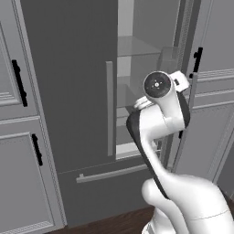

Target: Grab a lemon wedge from the fridge and one ice cube from the ice bowl, and put them in the glass of lemonade.

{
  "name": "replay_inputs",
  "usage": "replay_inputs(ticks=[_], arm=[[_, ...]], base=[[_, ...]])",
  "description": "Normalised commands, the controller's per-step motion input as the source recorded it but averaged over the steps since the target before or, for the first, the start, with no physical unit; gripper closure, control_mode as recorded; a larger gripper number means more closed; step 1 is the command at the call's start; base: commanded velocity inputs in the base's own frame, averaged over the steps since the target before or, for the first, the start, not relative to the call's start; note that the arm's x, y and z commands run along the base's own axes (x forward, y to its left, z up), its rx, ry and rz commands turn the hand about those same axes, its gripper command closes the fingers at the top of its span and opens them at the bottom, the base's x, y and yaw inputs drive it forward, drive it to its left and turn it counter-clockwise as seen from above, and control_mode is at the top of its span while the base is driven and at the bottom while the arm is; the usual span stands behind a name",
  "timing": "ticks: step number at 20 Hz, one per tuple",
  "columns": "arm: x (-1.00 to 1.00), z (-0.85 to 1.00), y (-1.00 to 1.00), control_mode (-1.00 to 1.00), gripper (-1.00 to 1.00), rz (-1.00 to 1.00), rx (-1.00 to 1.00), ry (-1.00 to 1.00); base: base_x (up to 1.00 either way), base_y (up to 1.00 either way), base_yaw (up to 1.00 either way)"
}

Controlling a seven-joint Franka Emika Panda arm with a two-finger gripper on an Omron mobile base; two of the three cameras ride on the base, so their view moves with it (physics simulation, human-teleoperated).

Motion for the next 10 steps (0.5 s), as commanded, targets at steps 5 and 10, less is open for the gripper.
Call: replay_inputs(ticks=[5,10], arm=[[0.71,-0.57,0.29,-1.0,-1.0,0.04,-0.16,0.03],[0.6,-0.33,-0.36,-1.0,-1.0,-0.16,-0.17,0.18]], base=[[0.0,0.0,0.0],[0.0,0.0,0.0]])
